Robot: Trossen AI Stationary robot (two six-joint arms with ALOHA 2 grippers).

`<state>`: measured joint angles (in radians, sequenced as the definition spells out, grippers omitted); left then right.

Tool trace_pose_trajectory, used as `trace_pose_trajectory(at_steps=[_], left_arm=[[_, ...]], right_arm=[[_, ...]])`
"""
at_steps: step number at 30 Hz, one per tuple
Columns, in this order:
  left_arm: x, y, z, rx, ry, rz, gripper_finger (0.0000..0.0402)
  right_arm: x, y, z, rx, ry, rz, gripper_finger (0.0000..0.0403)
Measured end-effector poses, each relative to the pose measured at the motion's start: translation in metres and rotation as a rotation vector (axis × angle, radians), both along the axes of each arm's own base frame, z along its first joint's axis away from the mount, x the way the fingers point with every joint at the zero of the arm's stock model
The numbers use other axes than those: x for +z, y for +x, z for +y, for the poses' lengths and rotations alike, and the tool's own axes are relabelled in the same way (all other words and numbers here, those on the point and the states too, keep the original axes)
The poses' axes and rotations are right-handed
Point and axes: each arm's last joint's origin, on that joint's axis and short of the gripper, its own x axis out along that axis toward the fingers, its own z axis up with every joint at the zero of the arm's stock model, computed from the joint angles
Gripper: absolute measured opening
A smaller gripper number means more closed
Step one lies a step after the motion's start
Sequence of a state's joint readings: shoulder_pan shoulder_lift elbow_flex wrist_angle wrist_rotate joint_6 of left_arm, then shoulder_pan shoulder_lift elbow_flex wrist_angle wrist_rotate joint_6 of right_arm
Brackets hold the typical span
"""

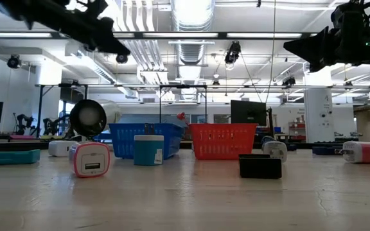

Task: Pick & Place Office items
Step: Put the white digital clock into the blue bin

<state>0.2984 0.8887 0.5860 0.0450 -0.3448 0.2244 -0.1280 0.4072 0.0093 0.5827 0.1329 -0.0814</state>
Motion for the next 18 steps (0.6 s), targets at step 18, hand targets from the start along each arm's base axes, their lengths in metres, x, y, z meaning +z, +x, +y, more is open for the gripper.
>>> trace_pose_trajectory(at_steps=[18], left_arm=[[-0.056, 0.054, 0.051, 0.039, -0.162, 0.558, 0.0005]], right_arm=[[0.0, 0.0, 0.0, 0.003, 0.003, 0.002, 0.0008]])
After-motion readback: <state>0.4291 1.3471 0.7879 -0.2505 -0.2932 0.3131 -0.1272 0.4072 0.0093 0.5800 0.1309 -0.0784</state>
